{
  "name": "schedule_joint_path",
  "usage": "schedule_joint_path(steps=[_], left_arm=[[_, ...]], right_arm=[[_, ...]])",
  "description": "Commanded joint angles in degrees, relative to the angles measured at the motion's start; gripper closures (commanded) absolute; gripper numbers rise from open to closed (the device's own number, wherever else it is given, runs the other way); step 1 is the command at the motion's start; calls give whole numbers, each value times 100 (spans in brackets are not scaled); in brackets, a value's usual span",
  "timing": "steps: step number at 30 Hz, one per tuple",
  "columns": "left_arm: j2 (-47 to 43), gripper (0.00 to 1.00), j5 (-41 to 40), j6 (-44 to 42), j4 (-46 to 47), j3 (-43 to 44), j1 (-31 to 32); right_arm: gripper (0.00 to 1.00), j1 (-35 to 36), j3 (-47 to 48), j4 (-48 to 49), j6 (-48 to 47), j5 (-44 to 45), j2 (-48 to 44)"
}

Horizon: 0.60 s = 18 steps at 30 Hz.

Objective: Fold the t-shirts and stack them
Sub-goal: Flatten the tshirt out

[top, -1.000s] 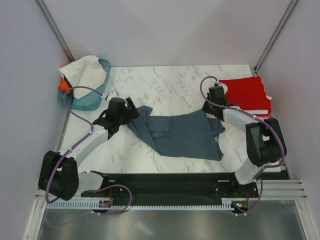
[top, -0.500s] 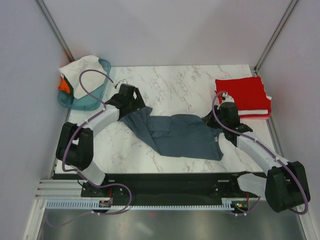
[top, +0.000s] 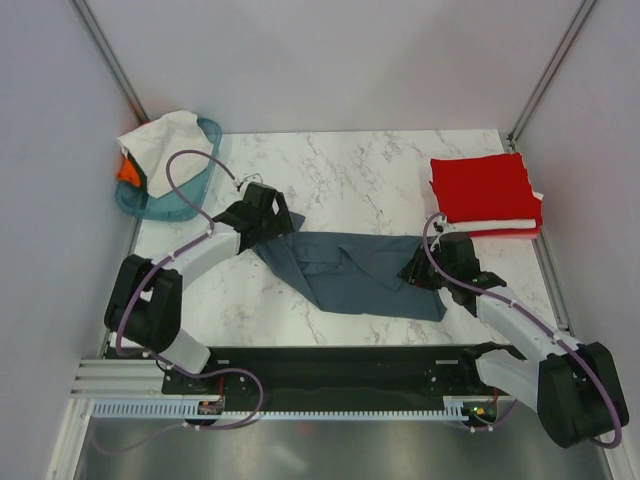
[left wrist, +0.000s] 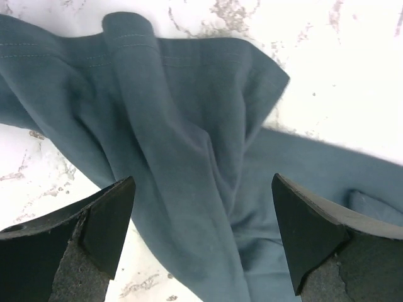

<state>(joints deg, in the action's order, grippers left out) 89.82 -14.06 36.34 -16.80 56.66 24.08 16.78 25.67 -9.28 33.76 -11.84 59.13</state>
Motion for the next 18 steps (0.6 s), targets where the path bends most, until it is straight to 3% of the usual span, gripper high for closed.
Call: schedule_joint_path(steps=[1,5,18], left_arm=[[-430,4,35,-215,124,-120,36],[-737,4,97,-232,124,-305,71],[-1160,4,211,-285,115,-489,203]], right_arm=[[58,28,307,67,-211,-64,160],[47,54,351,-21,-256,5,160],[49,221,26,145,491,384,432]])
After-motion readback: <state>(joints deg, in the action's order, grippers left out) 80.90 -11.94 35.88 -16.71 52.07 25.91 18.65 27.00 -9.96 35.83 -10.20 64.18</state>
